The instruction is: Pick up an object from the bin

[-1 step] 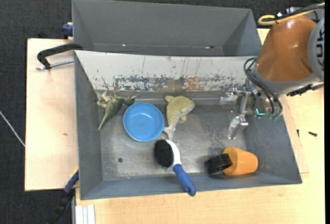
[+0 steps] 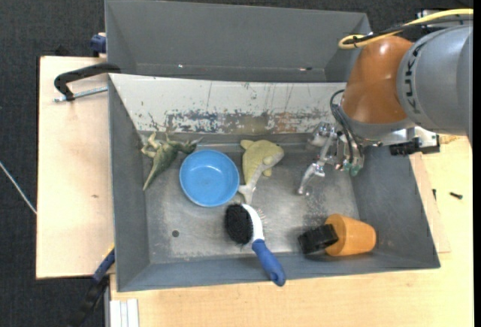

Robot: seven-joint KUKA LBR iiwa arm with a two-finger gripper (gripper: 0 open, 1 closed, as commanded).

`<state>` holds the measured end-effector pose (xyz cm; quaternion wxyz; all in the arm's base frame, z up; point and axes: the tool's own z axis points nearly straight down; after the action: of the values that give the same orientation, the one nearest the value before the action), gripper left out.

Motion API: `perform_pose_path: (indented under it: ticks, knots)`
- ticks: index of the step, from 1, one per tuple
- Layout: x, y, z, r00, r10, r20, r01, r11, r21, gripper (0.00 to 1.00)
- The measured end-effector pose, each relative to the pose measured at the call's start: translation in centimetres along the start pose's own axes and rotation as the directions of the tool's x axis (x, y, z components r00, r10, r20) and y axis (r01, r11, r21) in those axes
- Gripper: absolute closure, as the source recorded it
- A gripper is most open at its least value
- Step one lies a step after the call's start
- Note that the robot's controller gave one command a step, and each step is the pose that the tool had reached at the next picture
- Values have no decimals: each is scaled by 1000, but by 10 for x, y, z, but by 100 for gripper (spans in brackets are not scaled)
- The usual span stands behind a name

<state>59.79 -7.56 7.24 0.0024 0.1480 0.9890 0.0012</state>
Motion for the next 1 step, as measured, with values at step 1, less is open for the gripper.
perform_pose_path:
  ticks: [1]
  knots:
    - [1, 7, -30, 980, 198, 3, -198, 980, 0, 0]
